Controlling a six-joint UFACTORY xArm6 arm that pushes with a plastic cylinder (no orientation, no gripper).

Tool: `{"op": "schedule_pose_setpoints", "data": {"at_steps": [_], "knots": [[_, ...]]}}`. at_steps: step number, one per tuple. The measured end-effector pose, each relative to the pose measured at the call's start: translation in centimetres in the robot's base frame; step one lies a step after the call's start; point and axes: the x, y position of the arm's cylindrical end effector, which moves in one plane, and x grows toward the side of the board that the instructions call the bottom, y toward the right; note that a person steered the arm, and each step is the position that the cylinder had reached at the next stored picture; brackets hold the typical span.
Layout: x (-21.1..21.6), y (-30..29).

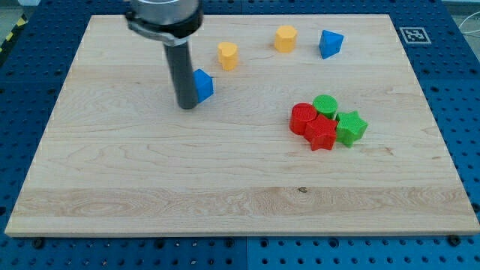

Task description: Point your arm to blue triangle

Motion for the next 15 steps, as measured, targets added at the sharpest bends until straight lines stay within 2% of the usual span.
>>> {"op": "schedule_pose_setpoints", "data": {"at_steps": [2, 4, 5, 6, 7, 8, 11, 12, 15], "knots": [[-8.4, 0.7], [-9.6, -0.9], [-10.3, -5.1], [-13.4, -7.5], [-19.6, -7.3], [-22.3, -5.9], [-22.3, -2.1], [-22.1, 1.7], [-21.8, 25.3]]}}
